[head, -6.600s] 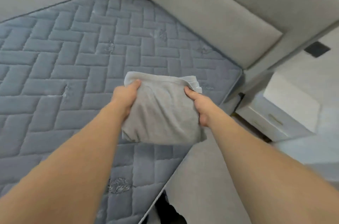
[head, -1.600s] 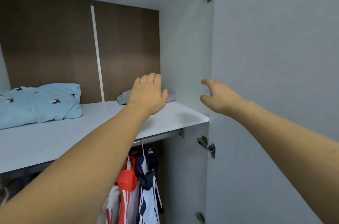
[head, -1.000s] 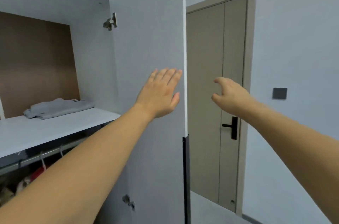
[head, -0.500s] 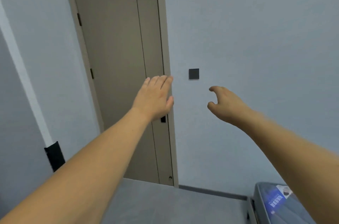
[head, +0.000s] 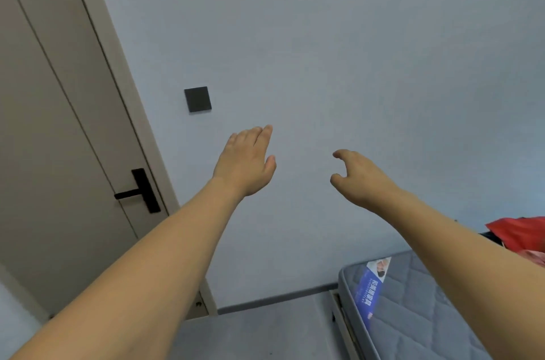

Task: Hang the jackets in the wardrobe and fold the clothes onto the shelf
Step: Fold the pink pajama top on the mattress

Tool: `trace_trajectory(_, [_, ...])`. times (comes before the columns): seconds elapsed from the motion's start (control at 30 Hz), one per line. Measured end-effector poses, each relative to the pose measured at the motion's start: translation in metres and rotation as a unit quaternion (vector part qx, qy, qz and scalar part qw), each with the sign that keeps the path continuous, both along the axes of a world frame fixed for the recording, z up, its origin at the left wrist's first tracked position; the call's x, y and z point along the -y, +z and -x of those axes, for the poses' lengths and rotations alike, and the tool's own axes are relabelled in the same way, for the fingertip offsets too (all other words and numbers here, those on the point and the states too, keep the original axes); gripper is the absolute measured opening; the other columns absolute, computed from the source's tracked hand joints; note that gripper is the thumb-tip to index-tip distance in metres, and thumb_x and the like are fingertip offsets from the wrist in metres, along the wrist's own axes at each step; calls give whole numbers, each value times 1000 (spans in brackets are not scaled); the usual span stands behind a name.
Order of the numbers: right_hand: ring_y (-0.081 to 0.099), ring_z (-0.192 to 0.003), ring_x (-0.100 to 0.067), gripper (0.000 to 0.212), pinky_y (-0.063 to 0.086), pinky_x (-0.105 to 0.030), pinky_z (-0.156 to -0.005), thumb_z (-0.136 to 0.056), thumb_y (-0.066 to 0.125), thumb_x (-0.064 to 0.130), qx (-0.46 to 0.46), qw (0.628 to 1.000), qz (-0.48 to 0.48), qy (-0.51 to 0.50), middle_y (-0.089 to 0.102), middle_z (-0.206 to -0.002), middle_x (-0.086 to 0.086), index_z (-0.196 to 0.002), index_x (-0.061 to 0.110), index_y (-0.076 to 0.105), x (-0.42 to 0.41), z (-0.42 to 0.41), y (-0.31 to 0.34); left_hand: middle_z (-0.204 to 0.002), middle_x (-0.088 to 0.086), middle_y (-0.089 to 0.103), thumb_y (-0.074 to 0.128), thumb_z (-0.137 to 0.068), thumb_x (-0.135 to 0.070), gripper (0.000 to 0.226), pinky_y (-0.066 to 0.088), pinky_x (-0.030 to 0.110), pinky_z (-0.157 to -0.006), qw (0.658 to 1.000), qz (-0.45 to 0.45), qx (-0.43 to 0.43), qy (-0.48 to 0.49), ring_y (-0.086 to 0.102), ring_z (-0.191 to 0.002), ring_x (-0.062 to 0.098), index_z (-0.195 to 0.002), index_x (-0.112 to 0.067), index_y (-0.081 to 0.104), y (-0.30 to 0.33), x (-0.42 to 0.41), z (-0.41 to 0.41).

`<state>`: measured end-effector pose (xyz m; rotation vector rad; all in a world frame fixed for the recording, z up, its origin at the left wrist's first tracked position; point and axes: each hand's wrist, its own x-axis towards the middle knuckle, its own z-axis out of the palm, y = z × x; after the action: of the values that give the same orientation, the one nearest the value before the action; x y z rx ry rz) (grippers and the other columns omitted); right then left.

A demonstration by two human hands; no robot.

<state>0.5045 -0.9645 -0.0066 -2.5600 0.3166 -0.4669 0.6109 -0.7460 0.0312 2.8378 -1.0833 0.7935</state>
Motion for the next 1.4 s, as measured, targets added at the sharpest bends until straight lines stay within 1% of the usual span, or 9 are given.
trace_trajectory(0.07, [39,-138,-21,58,34,-35,-108,-93,48,26,-12,999,-11,-31,35,-155,0,-149,18,33,36,-11,-10,-157,7,30,37,-100,-35,65,18,44,-120,999,-5,-18,-30,29,-142,26,-157,-12,17,-13,41,-23])
trace_trajectory(0.23, [38,-139,-21,58,32,-33,-108,-93,49,24,-37,994,-35,-93,36,-154,-2,-149,15,34,131,-37,-47,-157,5,29,36,-100,-36,65,16,45,-121,992,-65,-22,-110,29,-142,25,-157,-13,15,-47,148,-74])
trace_trajectory(0.47, [39,-137,-20,57,33,-30,-104,-94,49,24,-53,986,-89,-131,37,-154,-1,-148,16,34,244,-88,-91,-158,4,27,35,-100,-36,64,13,43,-121,982,-106,-34,-150,26,-144,23,-157,-13,17,-71,266,-145])
trace_trajectory(0.67, [42,-134,-19,56,33,-26,-93,-94,48,25,-61,978,-113,-162,36,-153,0,-148,19,34,316,-126,-106,-159,5,25,36,-101,-35,62,12,43,-122,977,-98,-55,-184,25,-145,23,-156,-13,19,-77,352,-200])
trace_trajectory(0.97, [47,-130,-22,56,38,-32,-103,-93,48,24,-70,958,-123,-249,37,-153,0,-148,18,35,406,-186,-129,-160,4,25,37,-101,-33,61,12,42,-122,946,-100,-82,-297,25,-145,23,-156,-12,21,-110,496,-279])
trace_trajectory(1.07, [41,-135,-21,56,33,-31,-106,-93,49,21,-73,940,-130,-309,39,-152,-4,-147,15,37,440,-204,-137,-160,5,24,37,-101,-32,61,12,41,-122,925,-112,-105,-347,25,-145,23,-156,-12,21,-127,553,-307])
trace_trajectory(1.2, [51,-125,-25,56,37,-29,-99,-91,52,17,-83,905,-141,-392,47,-145,-11,-145,12,41,481,-194,-137,-161,6,24,37,-101,-31,60,12,41,-122,886,-126,-111,-433,24,-146,23,-155,-11,22,-140,635,-319])
trace_trajectory(1.3, [50,-125,-29,51,38,-31,-98,-89,56,14,-87,873,-129,-463,53,-140,-13,-139,8,48,507,-161,-142,-161,7,23,37,-101,-29,59,10,40,-122,861,-122,-128,-477,23,-146,24,-155,-10,23,-154,690,-299])
trace_trajectory(1.4, [47,-129,-28,54,36,-31,-100,-88,55,16,-93,840,-137,-516,50,-143,-12,-141,11,46,523,-123,-156,-161,8,23,38,-101,-27,58,11,39,-122,833,-144,-149,-513,24,-145,24,-154,-10,24,-172,722,-266])
